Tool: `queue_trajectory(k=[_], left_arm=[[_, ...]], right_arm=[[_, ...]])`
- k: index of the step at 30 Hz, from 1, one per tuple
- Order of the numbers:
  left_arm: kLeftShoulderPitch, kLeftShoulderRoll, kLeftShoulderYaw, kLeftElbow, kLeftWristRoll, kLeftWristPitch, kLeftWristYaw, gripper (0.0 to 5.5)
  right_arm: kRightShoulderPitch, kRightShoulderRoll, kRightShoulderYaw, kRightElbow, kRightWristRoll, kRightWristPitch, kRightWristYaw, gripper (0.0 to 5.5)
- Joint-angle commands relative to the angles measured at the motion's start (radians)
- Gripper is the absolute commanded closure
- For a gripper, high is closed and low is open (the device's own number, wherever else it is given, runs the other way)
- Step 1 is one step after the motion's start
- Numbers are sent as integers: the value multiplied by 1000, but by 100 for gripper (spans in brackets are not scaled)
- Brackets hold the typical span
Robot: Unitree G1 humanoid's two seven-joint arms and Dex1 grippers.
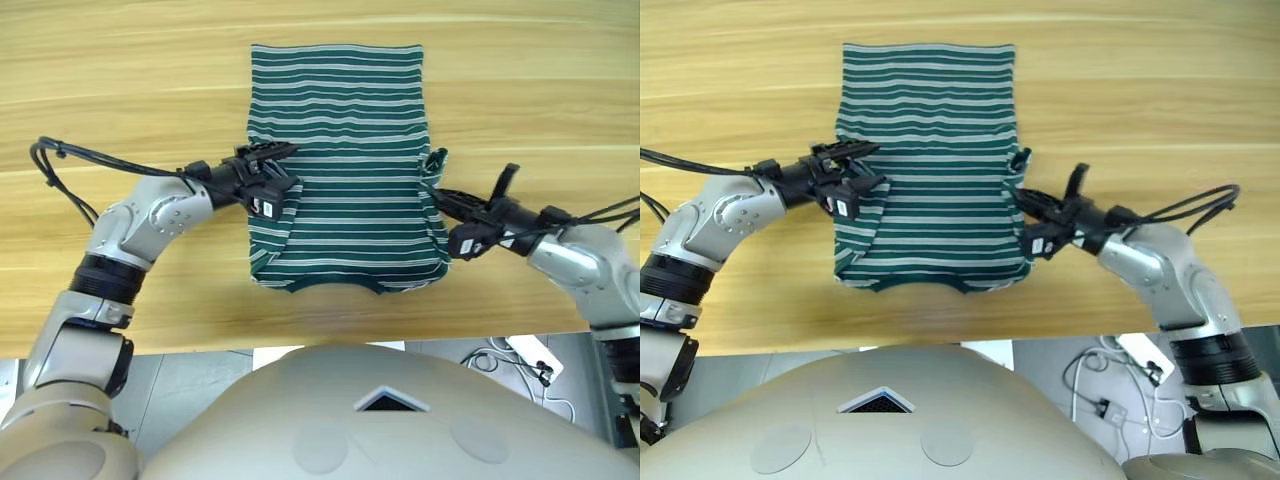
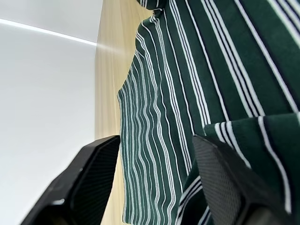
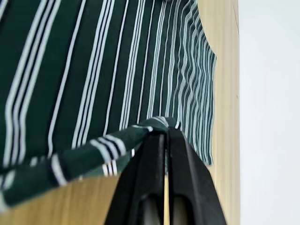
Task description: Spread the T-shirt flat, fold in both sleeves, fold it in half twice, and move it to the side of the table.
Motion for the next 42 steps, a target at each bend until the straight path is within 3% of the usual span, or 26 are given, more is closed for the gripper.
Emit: queue_trajectory(k=[1,14,22,31,34,38,42], left_arm=[[-6,-1,1,-10,-1,2,2,259],[-8,-8,-2,-13,0,6,1,259],[4,-11,4,-20,-44,-1,-15,259],[73,14,47,-127,-291,14,-108,259],[149,94,87,-175,-377,22,-171,259],[355,309,156,-185,-470,-11,-301,232],[533,425,182,-236,-520,-14,-386,180]], right_arm=[[-91,47,74,28,-37,13,39,549],[-208,125,220,176,-106,28,87,549],[-204,156,206,155,-81,48,66,411],[-180,194,47,-34,189,87,38,252],[-112,89,-106,-65,273,76,63,197],[191,-117,-275,-59,277,-35,169,128],[419,-190,-255,-106,274,-143,256,72]])
